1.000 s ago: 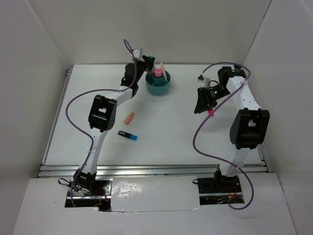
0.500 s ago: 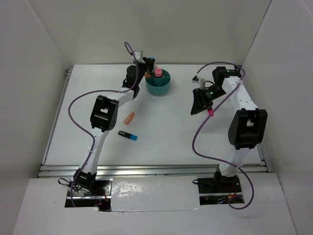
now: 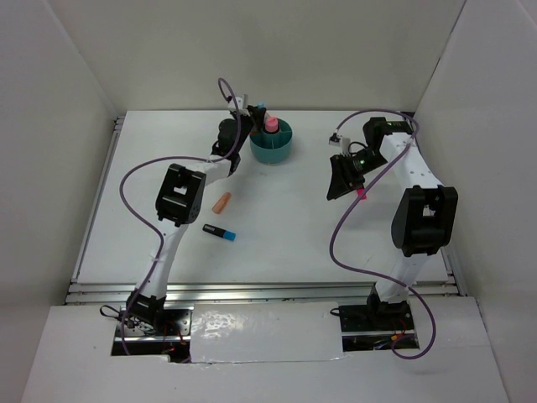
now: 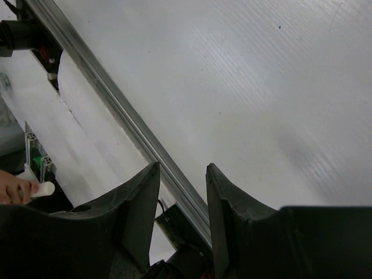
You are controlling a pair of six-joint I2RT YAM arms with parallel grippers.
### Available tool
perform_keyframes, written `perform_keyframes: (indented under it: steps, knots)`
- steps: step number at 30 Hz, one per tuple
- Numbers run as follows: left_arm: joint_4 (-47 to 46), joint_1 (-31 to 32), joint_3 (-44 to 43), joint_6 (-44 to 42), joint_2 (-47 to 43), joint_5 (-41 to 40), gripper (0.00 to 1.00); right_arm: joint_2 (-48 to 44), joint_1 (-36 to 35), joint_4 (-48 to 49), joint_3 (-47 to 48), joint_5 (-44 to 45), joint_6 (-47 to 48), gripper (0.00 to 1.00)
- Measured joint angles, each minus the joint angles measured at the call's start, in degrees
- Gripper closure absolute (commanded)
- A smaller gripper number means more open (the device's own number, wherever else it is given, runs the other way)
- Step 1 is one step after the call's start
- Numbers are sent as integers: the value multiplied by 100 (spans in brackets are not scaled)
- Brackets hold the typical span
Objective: Sort the stationery into containers
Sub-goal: Place the pen in the storage box, then pick up the pen from the center of the board.
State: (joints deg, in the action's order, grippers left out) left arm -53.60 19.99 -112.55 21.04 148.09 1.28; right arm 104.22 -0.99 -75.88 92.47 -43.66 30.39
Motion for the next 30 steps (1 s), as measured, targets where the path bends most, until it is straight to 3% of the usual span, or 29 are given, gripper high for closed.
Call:
perform_keyframes:
  steps: [2, 9, 18, 24, 27, 30]
  knots:
    - [-129, 11, 192, -13, -2, -9, 63, 0, 0, 0, -4, -2, 17, 55]
    - [-345, 31, 660, -175, -232, -166, 34, 0, 0, 0, -4, -7, 57, 55]
    - [-205, -59, 710, -188, -546, -57, 35, 0, 0, -4, 55, -70, 63, 55]
    - [127, -293, 911, -343, -1602, 420, 35, 0, 0, 2, 118, -205, 20, 55]
    - [723, -422, 1010, -549, -2409, 739, 30, 0, 0, 72, 177, -181, -170, 55]
    - [2096, -531, 634, -938, -3128, 992, 12, -7, 2, 317, 293, -39, -470, 55]
